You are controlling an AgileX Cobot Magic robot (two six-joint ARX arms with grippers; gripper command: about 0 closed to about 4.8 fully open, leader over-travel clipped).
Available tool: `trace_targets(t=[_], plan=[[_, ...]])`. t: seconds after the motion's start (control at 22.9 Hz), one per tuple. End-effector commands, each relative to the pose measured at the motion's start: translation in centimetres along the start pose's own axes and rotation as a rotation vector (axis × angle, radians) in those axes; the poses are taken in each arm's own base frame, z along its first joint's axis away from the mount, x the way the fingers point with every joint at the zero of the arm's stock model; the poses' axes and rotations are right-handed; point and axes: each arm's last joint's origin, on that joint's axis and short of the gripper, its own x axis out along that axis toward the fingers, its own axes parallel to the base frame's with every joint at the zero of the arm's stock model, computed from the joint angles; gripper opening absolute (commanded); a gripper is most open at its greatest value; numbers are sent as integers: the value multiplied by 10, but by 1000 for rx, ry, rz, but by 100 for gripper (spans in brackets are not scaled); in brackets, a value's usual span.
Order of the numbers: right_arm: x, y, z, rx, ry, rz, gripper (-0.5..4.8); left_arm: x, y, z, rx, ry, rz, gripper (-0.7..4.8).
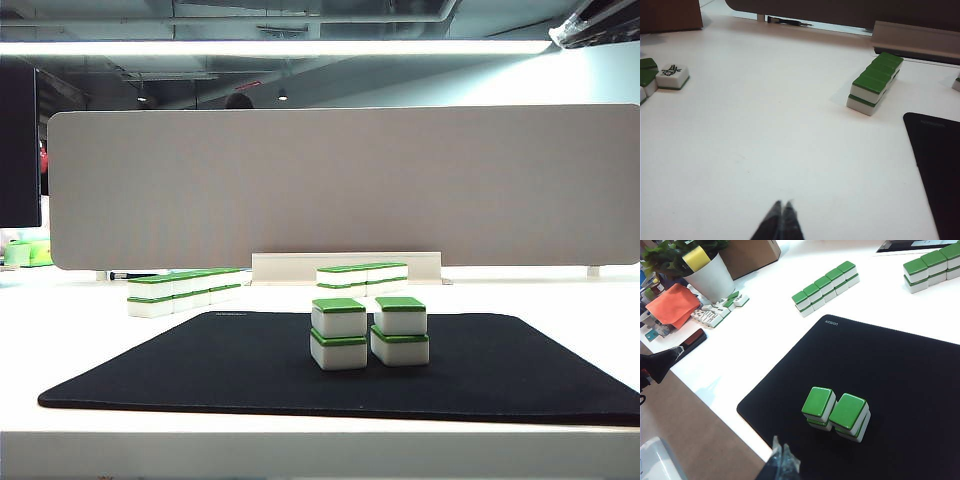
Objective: Take a mahjong tile from the mahjong wall and then place it on the table close to you.
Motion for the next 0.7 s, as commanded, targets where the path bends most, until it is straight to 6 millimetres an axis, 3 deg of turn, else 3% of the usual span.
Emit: trace_targets(t=[0.04,0.35,0.7], plan=[[-1,1,3,-11,-15,7,-1,0,0,-1,-3,10,1,-5],[1,-3,-1,-113,-20,-83,-1,0,0,-1,-3,10,1,-5],[-5,-22,-33,-135,-169,-308,-1,0,0,-1,-2,10,1,-5]])
